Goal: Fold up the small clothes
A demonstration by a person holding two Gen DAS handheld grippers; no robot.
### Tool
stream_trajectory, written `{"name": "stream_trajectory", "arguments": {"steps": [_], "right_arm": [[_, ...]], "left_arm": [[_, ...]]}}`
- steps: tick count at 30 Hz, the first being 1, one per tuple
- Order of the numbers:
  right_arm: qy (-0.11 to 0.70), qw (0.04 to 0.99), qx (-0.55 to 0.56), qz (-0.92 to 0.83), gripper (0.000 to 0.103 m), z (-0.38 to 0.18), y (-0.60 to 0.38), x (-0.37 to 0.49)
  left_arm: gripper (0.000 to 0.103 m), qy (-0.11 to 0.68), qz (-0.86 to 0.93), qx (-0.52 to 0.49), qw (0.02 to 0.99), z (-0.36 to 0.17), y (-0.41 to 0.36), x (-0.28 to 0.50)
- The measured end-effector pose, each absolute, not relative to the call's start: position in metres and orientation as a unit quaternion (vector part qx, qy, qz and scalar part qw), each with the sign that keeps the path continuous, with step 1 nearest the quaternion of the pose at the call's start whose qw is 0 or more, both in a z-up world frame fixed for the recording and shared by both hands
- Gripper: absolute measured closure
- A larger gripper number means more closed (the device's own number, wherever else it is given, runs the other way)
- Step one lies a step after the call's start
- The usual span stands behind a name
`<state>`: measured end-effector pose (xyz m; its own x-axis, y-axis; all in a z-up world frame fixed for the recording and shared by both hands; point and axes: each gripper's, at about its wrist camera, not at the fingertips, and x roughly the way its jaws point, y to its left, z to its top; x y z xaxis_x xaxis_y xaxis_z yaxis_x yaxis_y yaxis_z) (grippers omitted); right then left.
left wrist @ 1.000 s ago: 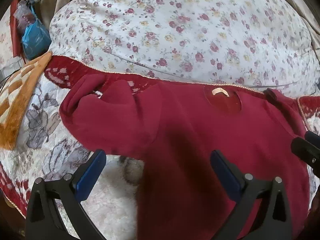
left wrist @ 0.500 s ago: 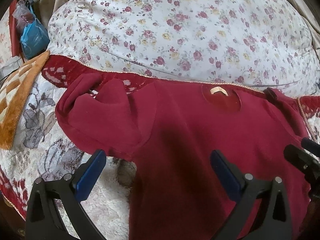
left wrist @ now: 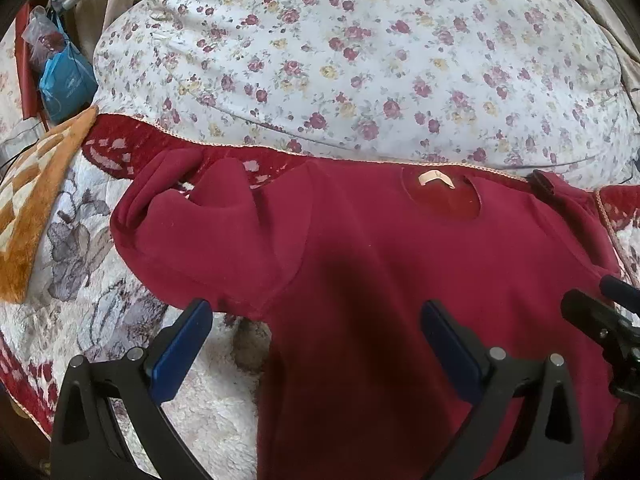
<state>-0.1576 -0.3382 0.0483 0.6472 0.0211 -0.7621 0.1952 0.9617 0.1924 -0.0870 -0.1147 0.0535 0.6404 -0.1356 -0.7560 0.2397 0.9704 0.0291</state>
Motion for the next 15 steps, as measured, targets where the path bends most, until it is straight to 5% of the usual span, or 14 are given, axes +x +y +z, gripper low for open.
{"name": "stream_trajectory", "arguments": {"steps": [15], "right_arm": [[0.421,0.898,0.117,-0.047,0.0,0.0438,-0.3333,-0.156]], "left_arm": [[0.0,0.41,-0.099,0.063,0.905,0.0538,-0.1158,-0.0869]]}}
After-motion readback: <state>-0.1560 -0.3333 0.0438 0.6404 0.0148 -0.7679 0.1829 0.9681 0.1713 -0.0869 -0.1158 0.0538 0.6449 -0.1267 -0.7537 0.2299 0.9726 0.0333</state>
